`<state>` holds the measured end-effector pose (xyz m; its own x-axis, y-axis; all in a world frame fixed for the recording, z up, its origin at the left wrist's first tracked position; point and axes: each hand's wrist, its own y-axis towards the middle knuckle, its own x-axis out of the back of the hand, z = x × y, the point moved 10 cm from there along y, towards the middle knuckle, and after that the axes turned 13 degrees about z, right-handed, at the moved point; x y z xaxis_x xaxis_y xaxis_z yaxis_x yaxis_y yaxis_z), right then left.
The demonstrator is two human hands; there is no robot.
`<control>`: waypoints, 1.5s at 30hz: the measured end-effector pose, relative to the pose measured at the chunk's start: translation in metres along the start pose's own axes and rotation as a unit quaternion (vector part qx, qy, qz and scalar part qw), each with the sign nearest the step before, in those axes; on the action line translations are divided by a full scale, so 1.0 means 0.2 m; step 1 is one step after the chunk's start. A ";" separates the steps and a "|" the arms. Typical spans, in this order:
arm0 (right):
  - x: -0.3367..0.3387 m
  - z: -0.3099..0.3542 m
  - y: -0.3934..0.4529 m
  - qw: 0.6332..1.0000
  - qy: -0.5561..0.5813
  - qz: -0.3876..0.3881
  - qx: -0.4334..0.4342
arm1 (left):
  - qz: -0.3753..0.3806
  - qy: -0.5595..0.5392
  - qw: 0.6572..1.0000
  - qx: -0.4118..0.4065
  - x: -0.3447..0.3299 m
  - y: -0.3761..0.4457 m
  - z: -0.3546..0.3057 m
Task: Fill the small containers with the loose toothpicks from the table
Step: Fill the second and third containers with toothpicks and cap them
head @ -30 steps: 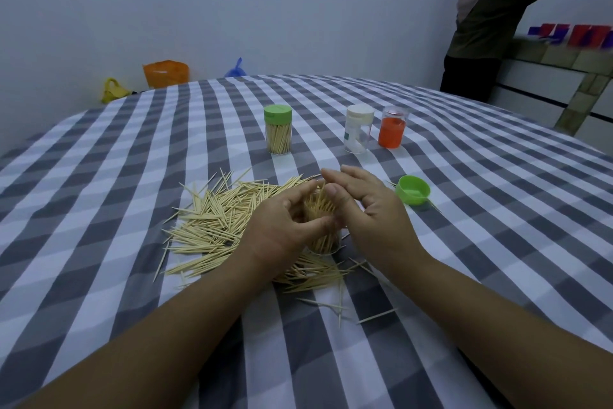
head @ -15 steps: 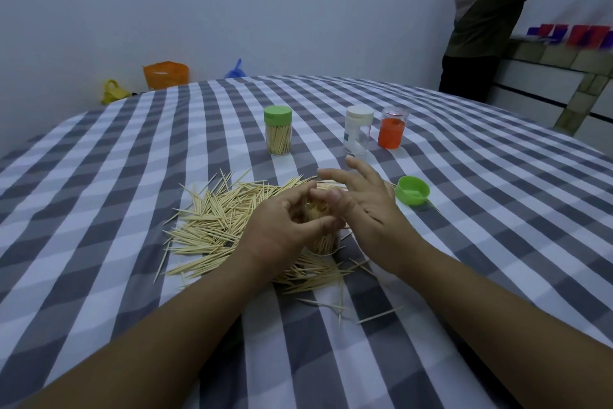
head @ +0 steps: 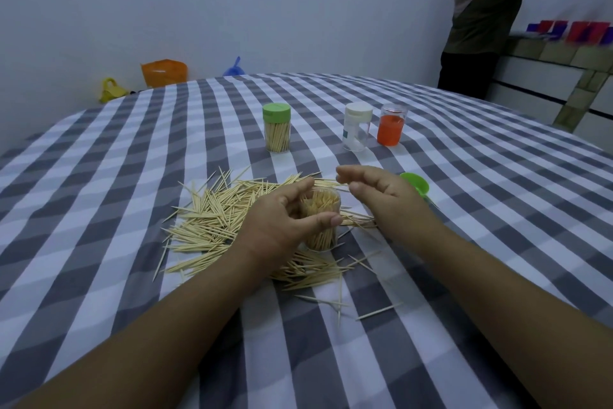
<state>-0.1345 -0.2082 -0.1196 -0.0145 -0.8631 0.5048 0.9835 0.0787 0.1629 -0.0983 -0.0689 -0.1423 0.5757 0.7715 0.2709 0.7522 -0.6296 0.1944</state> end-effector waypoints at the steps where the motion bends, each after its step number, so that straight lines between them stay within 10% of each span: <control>1: 0.01 -0.04 0.00 0.999 -0.035 0.024 -0.030 | -0.004 0.003 1.000 0.003 0.01 0.00 0.01; 10: 0.08 -0.25 -0.08 0.899 -0.310 0.212 -0.225 | -0.038 0.023 0.999 0.014 0.09 0.01 0.02; 27: -0.07 -0.17 0.03 0.968 -0.195 0.128 -0.091 | -0.044 0.042 0.998 0.035 0.13 0.02 0.04; 45: -0.20 -0.10 0.10 0.925 -0.362 0.103 -0.048 | -0.056 0.039 0.997 0.036 0.14 0.02 0.04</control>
<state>-0.1115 -0.1819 -0.1547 0.0912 -0.2727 0.9578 0.9899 0.1299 -0.0572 -0.0774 -0.0493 -0.1416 0.4625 0.8255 0.3234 0.8333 -0.5293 0.1595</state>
